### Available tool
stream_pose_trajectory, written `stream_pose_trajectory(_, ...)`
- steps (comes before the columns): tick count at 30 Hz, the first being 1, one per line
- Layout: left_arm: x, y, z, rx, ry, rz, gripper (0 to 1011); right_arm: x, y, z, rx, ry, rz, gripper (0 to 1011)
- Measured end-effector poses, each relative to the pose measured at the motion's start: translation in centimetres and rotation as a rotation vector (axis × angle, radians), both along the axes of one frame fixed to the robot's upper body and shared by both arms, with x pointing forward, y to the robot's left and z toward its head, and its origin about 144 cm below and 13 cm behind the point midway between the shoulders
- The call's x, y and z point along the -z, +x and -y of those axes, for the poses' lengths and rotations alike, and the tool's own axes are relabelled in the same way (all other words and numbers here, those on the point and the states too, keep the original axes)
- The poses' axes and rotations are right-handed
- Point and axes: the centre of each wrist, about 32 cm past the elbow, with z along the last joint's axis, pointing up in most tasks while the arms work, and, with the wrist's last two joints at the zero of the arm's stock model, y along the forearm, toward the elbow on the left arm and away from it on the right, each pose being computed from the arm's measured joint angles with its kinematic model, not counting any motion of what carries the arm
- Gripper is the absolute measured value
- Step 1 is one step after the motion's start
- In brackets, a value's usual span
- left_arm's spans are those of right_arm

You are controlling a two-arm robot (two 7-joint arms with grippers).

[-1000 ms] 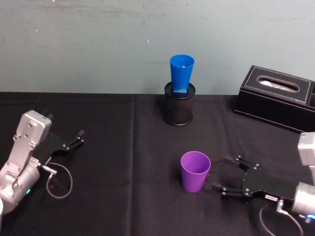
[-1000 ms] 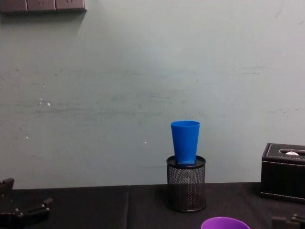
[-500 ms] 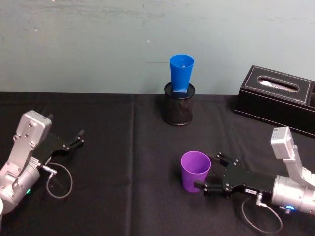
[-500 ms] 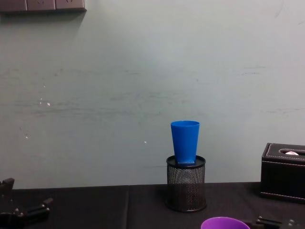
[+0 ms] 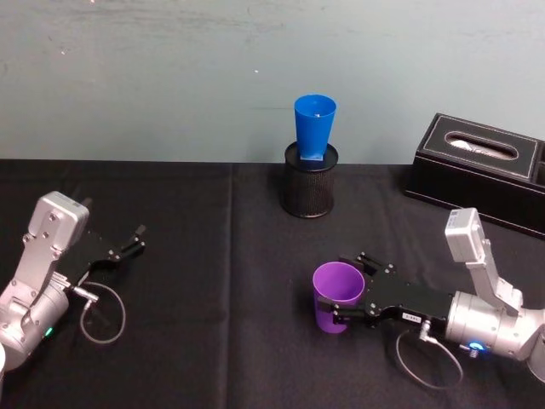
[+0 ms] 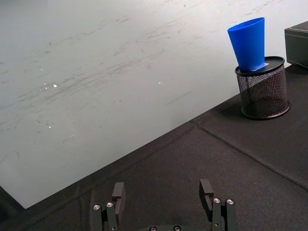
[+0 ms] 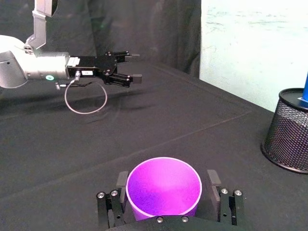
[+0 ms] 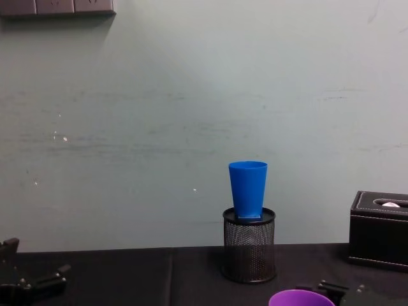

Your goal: Pick up one cup with a gripper and tap it against the other cup.

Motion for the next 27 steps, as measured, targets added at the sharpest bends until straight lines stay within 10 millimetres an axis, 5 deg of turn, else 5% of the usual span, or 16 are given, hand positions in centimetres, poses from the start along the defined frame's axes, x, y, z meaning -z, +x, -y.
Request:
stream_pose_trajectory(21, 0.0, 0.0, 0.0, 0.0, 0.0, 0.0, 1011, 0.21, 0.27, -0.4, 0.009, -0.001, -0.004, 1000)
stream_pose_trajectory(27, 0.0, 0.0, 0.0, 0.0, 0.0, 0.0, 1011, 0.21, 0.26, -0.38, 0.009, -0.001, -0.004, 896)
